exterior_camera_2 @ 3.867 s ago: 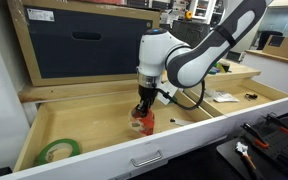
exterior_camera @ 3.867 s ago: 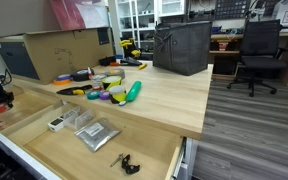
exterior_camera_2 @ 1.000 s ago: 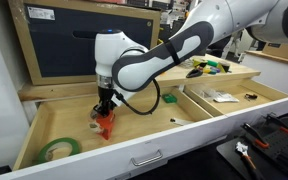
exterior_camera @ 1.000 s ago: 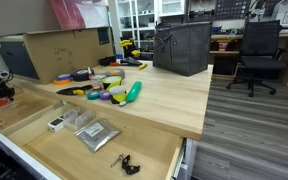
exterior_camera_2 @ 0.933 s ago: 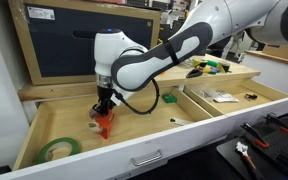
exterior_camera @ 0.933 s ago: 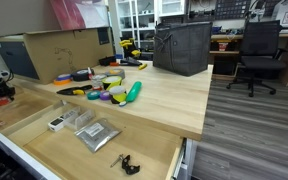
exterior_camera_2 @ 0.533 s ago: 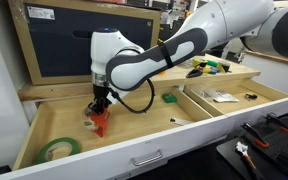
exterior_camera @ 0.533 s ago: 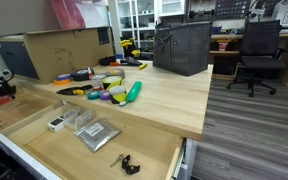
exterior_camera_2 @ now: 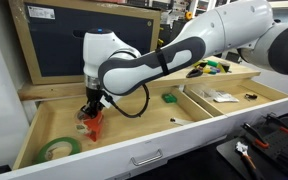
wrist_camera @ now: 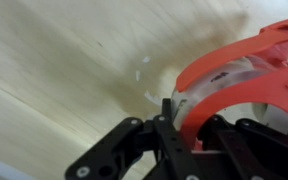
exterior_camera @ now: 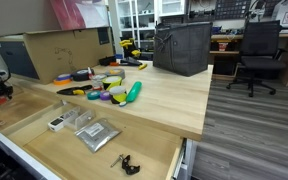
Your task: Put the tape and tape dispenser into the drawer
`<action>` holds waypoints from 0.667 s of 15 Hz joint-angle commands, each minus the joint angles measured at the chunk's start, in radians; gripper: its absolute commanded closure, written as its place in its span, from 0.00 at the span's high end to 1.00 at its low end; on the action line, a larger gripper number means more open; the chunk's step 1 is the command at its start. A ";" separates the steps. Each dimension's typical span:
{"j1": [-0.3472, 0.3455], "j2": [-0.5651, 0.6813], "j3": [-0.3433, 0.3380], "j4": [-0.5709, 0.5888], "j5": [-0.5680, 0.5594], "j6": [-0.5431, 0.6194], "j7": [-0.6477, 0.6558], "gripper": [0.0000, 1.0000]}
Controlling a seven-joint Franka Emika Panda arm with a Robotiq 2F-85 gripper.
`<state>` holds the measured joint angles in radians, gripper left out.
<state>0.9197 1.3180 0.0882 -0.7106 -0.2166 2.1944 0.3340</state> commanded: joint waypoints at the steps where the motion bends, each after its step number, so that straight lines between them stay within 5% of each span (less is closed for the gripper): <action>1: 0.024 0.063 -0.039 0.150 0.027 -0.063 -0.026 0.06; 4: 0.022 0.076 -0.034 0.171 -0.003 -0.069 -0.016 0.06; 5: 0.021 0.082 -0.031 0.177 0.000 -0.061 -0.019 0.49; 7: 0.022 0.086 -0.029 0.182 0.000 -0.062 -0.025 0.55; 10: 0.020 0.081 -0.024 0.179 0.002 -0.058 -0.028 0.79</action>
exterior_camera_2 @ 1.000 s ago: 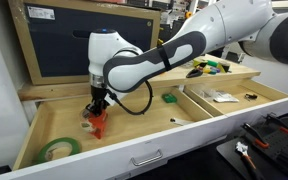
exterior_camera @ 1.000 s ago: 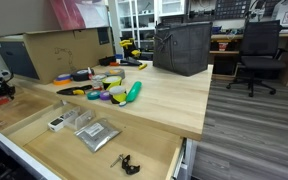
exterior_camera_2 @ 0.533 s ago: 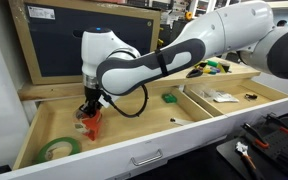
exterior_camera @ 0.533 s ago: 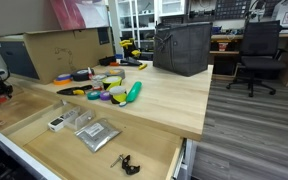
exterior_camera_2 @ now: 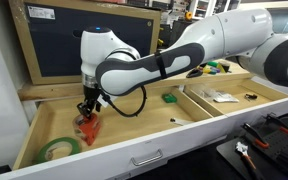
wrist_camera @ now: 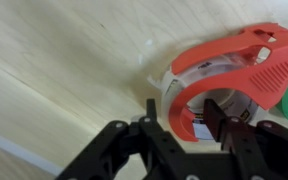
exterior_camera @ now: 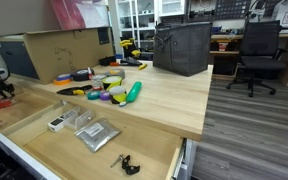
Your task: Put the tape and tape dispenser into the drawer
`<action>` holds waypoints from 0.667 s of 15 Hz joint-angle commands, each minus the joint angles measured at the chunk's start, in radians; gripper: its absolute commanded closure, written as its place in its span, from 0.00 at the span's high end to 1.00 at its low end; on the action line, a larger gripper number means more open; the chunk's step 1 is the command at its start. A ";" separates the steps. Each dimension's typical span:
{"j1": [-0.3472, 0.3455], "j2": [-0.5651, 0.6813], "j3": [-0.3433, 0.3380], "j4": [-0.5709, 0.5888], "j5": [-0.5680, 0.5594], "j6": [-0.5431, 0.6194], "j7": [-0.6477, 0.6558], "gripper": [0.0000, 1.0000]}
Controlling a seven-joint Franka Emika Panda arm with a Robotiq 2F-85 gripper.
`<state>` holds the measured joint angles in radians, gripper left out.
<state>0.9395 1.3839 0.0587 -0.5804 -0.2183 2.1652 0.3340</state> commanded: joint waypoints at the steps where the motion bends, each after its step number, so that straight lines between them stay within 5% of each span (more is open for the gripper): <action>1: 0.000 0.010 0.008 0.045 0.005 -0.030 -0.029 0.85; 3: -0.002 -0.003 0.011 0.038 0.006 -0.048 -0.032 0.99; 10: -0.023 -0.044 0.040 0.006 0.024 -0.170 -0.073 1.00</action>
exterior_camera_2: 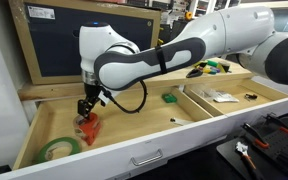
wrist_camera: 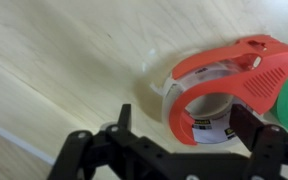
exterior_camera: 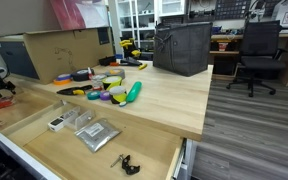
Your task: Put the tape and tape dispenser into the drawer
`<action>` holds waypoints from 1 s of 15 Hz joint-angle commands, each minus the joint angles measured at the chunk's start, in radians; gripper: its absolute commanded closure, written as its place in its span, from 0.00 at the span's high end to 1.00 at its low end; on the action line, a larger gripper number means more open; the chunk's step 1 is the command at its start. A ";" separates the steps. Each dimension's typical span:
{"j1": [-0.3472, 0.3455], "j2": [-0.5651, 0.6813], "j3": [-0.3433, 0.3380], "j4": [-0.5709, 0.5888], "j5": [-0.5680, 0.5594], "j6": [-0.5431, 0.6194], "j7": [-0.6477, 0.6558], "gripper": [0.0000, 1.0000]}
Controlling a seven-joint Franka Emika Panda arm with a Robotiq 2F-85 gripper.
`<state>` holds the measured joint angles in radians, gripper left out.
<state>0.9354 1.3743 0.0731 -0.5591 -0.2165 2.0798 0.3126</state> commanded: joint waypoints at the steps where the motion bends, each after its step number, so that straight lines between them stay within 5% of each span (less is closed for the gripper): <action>1: -0.025 -0.040 0.033 -0.019 0.027 -0.114 -0.061 1.00; 15: -0.085 -0.059 0.107 -0.036 0.016 -0.357 -0.165 1.00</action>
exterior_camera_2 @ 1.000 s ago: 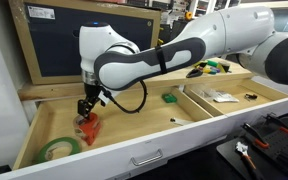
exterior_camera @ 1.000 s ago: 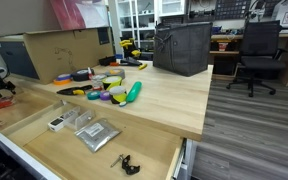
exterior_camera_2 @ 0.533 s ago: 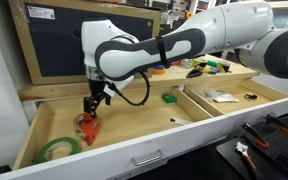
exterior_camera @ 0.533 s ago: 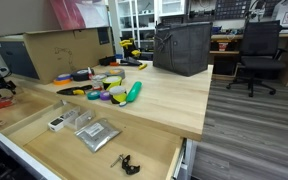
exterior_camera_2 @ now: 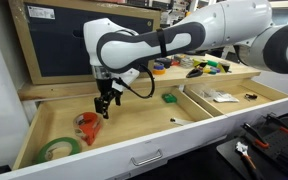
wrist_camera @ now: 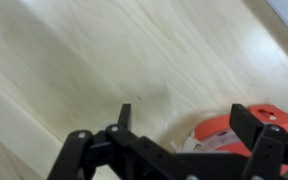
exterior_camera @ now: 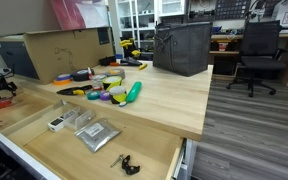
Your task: Put the tape and tape dispenser into the drawer
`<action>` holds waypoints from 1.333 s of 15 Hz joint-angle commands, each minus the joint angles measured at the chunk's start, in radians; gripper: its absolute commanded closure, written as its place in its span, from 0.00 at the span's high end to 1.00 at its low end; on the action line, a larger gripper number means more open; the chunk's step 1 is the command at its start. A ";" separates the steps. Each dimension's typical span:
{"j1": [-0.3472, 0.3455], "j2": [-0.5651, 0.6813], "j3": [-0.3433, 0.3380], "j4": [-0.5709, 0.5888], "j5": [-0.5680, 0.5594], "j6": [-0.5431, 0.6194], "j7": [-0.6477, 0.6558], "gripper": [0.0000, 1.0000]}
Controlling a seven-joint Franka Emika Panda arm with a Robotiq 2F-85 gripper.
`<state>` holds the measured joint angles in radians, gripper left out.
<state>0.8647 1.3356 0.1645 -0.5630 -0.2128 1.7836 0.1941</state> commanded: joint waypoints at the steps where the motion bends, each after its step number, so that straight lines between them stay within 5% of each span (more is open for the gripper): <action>1: -0.016 -0.014 0.016 -0.033 0.011 -0.077 -0.053 1.00; 2: -0.014 -0.003 0.013 -0.030 0.003 -0.067 -0.060 1.00; 3: -0.011 0.012 0.003 -0.022 -0.005 -0.049 -0.049 0.75; 14: 0.048 0.119 -0.001 0.027 -0.066 0.200 -0.043 0.00; 20: 0.102 0.131 -0.046 0.042 -0.108 0.416 0.003 0.00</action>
<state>0.9364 1.4440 0.1578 -0.5669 -0.2817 2.1163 0.1646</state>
